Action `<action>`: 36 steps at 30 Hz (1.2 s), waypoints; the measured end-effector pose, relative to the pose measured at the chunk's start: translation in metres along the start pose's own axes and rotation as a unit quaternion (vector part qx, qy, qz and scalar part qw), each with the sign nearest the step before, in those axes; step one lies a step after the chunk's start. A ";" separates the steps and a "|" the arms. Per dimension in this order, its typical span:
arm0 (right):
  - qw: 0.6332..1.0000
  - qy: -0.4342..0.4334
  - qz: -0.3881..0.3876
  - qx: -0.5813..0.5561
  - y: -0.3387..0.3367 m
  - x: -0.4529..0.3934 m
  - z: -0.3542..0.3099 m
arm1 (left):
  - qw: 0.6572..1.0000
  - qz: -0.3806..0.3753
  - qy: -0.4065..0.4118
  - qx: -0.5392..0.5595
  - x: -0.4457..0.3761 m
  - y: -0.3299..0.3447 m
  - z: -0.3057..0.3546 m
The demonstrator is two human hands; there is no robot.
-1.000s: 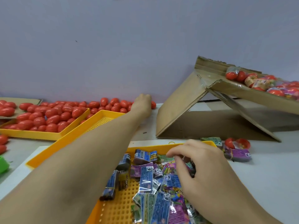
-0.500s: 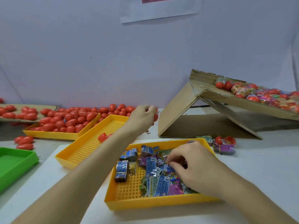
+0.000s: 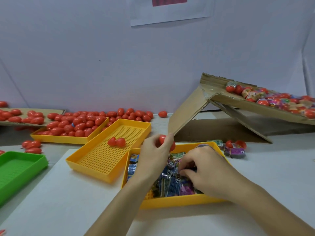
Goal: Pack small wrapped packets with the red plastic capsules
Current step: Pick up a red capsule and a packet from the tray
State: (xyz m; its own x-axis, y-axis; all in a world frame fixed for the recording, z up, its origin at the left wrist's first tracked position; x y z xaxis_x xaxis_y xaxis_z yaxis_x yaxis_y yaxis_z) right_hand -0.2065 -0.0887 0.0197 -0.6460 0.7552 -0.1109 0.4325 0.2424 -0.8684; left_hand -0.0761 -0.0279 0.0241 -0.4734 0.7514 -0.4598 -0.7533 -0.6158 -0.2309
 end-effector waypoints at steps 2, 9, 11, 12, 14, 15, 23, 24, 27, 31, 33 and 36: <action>1.000 -0.001 0.007 -0.012 0.001 -0.001 0.000 | 1.000 0.000 -0.003 -0.004 0.000 0.000 -0.001; 0.957 0.066 0.115 -0.258 -0.018 -0.007 0.010 | 0.995 0.006 -0.015 0.101 -0.002 0.001 -0.005; 0.934 0.095 0.113 -0.325 -0.019 -0.008 0.013 | 0.995 -0.026 -0.007 0.099 -0.001 0.004 -0.005; 0.923 0.107 0.111 -0.353 -0.019 -0.008 0.015 | 0.995 -0.041 -0.003 0.090 0.000 0.005 -0.006; 0.906 0.125 0.108 -0.389 -0.019 -0.008 0.016 | 0.994 -0.066 0.000 0.084 0.002 0.008 -0.006; 0.902 0.129 0.107 -0.398 -0.019 -0.008 0.017 | 0.993 -0.075 -0.001 0.088 0.002 0.009 -0.006; 0.885 0.137 0.105 -0.433 -0.016 -0.009 0.018 | 0.995 -0.069 0.021 0.068 0.003 0.007 -0.003; 0.882 0.140 0.096 -0.440 -0.015 -0.009 0.017 | 0.995 -0.062 0.016 0.079 0.003 0.006 -0.003; 0.889 0.134 0.053 -0.434 -0.014 -0.010 0.014 | 0.993 -0.051 0.013 0.101 0.002 0.004 -0.002; 0.906 0.108 0.053 -0.406 -0.017 -0.007 0.013 | 0.993 -0.051 0.010 0.110 0.002 0.004 0.000; 0.903 0.111 0.057 -0.410 -0.018 -0.006 0.014 | 0.992 -0.051 0.009 0.113 0.003 0.004 0.000; 0.896 0.123 0.050 -0.424 -0.018 -0.008 0.015 | 0.992 -0.051 0.010 0.116 0.003 0.004 0.000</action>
State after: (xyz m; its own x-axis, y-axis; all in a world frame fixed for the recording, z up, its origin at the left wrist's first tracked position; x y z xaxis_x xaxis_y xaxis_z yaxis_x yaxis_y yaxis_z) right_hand -0.2188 -0.1082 0.0290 -0.4648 0.8849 0.0323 0.8700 0.4631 -0.1690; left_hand -0.0808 -0.0281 0.0221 -0.3823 0.8003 -0.4619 -0.8824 -0.4646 -0.0747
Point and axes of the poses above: each hand's wrist, its own x-axis away from the middle knuckle, its own y-axis out of the palm, z = x × y, the point moved 4 cm from there along -x, towards the middle knuckle, and after that the axes turned 15 degrees about y, right-handed, at the moved point
